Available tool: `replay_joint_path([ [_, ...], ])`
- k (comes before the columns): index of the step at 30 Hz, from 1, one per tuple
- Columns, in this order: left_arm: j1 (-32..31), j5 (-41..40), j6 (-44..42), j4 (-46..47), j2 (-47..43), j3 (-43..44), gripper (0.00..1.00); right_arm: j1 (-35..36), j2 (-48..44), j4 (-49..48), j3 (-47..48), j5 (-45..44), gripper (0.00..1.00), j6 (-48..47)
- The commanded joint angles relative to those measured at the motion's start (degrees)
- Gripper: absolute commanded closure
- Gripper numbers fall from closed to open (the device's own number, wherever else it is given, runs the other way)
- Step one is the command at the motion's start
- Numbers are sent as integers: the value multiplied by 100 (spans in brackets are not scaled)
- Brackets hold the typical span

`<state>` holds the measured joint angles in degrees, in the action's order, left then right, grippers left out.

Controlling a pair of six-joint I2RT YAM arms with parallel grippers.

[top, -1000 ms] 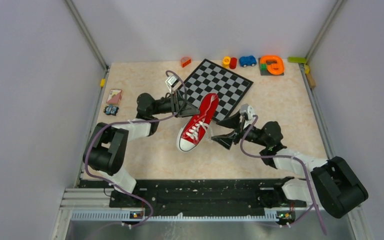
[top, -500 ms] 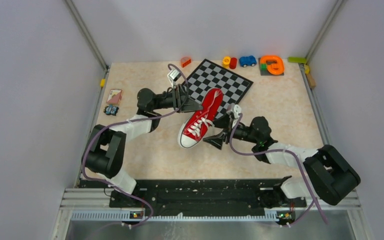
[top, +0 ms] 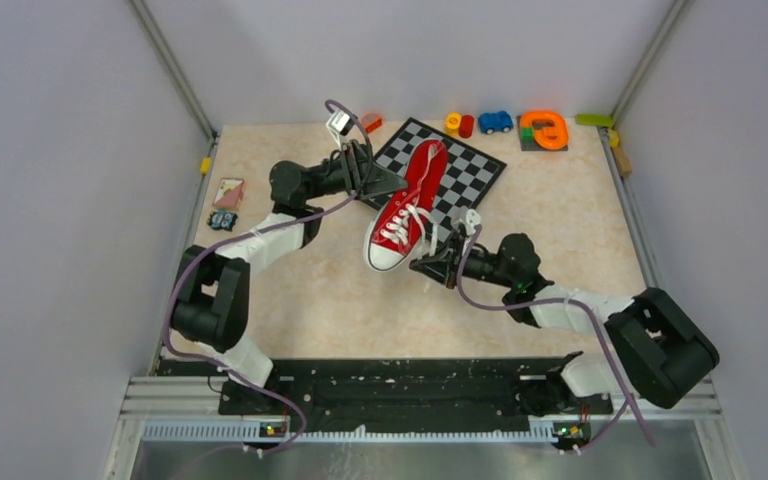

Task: Tie the shoes
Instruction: Place the shoe at the center of the board.

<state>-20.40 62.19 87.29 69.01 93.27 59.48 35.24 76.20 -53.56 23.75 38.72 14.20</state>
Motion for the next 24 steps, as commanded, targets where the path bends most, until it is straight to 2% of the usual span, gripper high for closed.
replay_joint_path([
  [1,189,-644,337,456,237,16,90,80,-673,-64,130,-207,100,268],
  [5,444,-823,120,83,484,-245,90,81,-1567,850,139,-527,100,512],
  [10,457,-1172,-1252,-1311,576,-553,91,79,-2429,2864,695,-1056,100,467],
  [13,435,-1478,-1622,-1388,800,-883,90,79,-2329,3873,1412,-1278,100,415],
  [18,269,-1790,-1601,-525,1601,-1304,89,79,-1406,5279,2934,-1053,100,260],
  [20,257,-1901,-1631,-302,1812,-1495,78,79,-974,5883,3509,-965,100,248],
  [21,264,-1933,-1734,-298,1842,-1592,69,79,-762,6115,3717,-931,100,258],
  [22,271,-2026,-1965,-459,1788,-1683,56,79,-589,6305,3890,-893,100,249],
  [24,297,-2247,-2604,-1231,1481,-1828,42,79,-309,6555,4075,-888,100,250],
])
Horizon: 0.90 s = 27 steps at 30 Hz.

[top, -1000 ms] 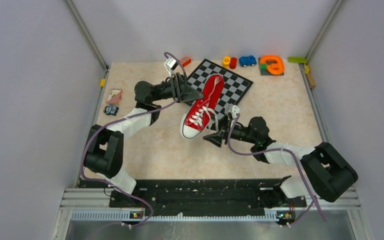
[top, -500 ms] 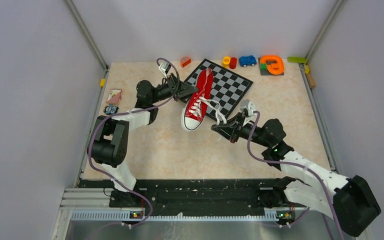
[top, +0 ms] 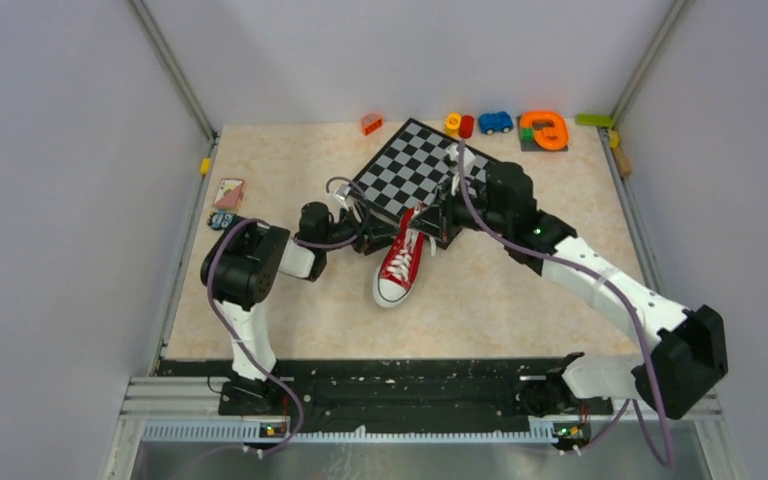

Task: Tie the shoes
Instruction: Place the shoe at the center of the board.

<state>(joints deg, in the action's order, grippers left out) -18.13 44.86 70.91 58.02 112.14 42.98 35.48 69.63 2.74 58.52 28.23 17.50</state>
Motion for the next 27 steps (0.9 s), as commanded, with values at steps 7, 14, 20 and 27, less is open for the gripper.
replay_joint_path([
  [7,73,-2024,-3204,-3948,-2068,104,28,55,613,669,223,94,100,177],
  [14,43,-1771,-3878,-4036,-3026,-338,33,55,629,865,538,48,100,177],
  [20,-408,-1772,-4962,-2470,-3858,-1275,38,55,835,1308,1109,139,100,54],
  [27,-724,-945,-6017,-1098,-4013,-1651,36,55,1067,1677,1605,378,100,-123],
])
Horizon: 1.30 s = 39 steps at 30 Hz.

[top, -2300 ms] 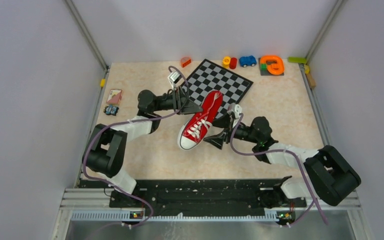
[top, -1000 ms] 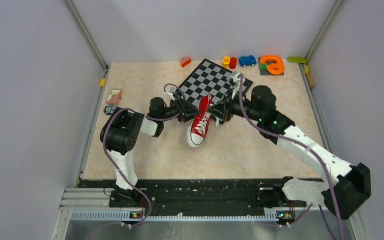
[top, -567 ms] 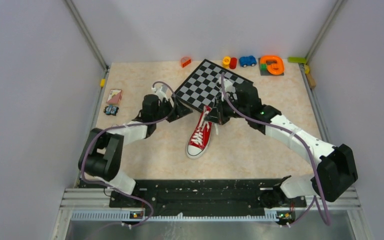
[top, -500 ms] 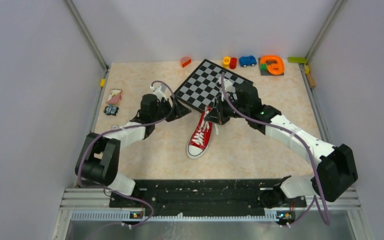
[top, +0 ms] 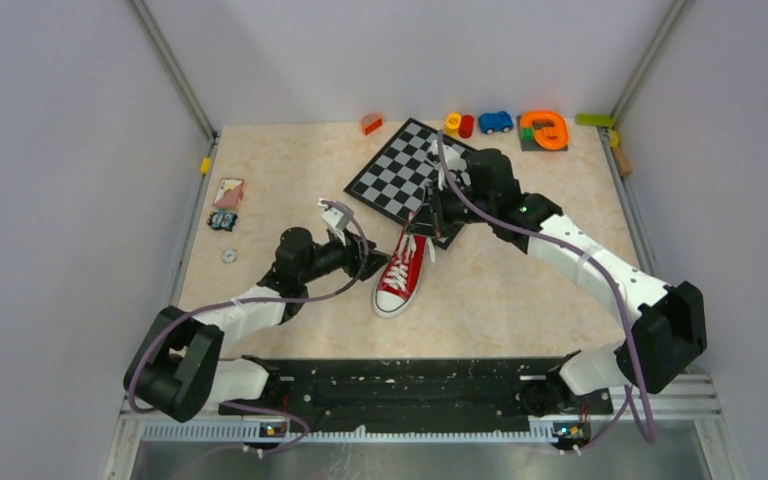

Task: Tie the shoes
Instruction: Place the shoe at the center of the board, then cross the shoelace with the shoelace.

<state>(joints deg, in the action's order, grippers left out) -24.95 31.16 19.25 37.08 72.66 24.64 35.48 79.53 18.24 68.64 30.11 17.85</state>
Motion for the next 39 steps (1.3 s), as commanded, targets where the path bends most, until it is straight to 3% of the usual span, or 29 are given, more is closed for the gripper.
replay_joint_path([
  [1,-78,511,-962,991,-38,242,37,55,136,217,667,185,100,-215],
  [7,-279,790,-1740,973,340,590,35,56,300,175,841,539,100,-292],
  [16,-402,944,-1749,1003,1314,1411,35,55,563,445,1280,808,100,-398],
  [19,-422,970,-1668,1026,1571,1641,47,55,573,450,1329,899,100,-365],
  [21,-438,1105,-1572,1165,1698,1732,61,55,586,453,1352,949,100,-360],
  [25,-449,1289,-1447,1352,1793,1754,99,47,612,542,1427,868,98,-347],
  [27,-450,1134,-1347,1238,1704,1716,100,3,585,614,1437,602,80,-302],
  [34,-468,620,-122,1737,1619,1420,100,-312,89,52,602,198,75,253],
  [39,-519,635,-196,1694,1535,1324,100,-390,-361,-127,-105,-22,75,416],
])
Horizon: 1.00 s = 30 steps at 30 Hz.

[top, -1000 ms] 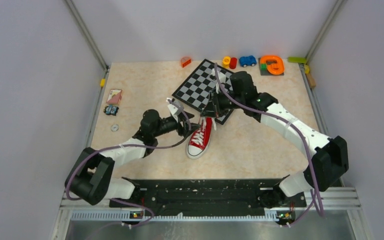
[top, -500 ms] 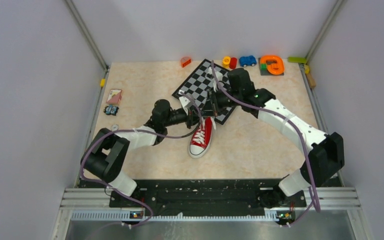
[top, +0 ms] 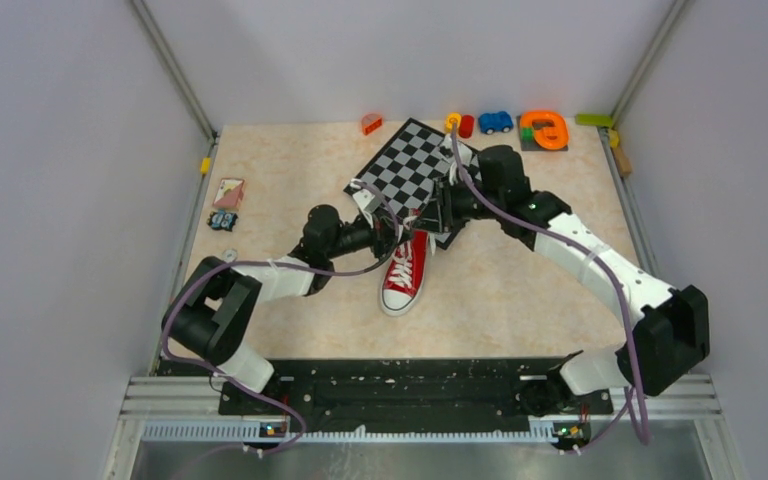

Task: Tie the shoes
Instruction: Cross the shoelace with the shoelace.

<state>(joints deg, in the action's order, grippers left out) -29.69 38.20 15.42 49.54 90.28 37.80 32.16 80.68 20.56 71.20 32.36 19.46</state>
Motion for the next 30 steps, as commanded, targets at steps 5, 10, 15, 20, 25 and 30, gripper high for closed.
replay_joint_path([
  [5,-94,-78,-231,-82,-367,84,100,-187,-1251,-354,-1044,-815,73,274],
  [10,-235,-108,-716,-425,-482,51,98,-295,-1965,23,-1487,-1567,73,73],
  [15,-269,11,-811,-289,-402,-46,96,-298,-2392,230,-1882,-1999,73,-23],
  [20,-282,104,-813,-251,-406,-21,95,-306,-2674,102,-2315,-2144,68,9],
  [25,-303,-2,-1029,-549,-552,-32,95,-298,-3006,-698,-2787,-1257,57,-142],
  [30,-322,-46,-1105,-671,-583,-8,95,-43,-2826,-1468,-2889,-840,49,-255],
])
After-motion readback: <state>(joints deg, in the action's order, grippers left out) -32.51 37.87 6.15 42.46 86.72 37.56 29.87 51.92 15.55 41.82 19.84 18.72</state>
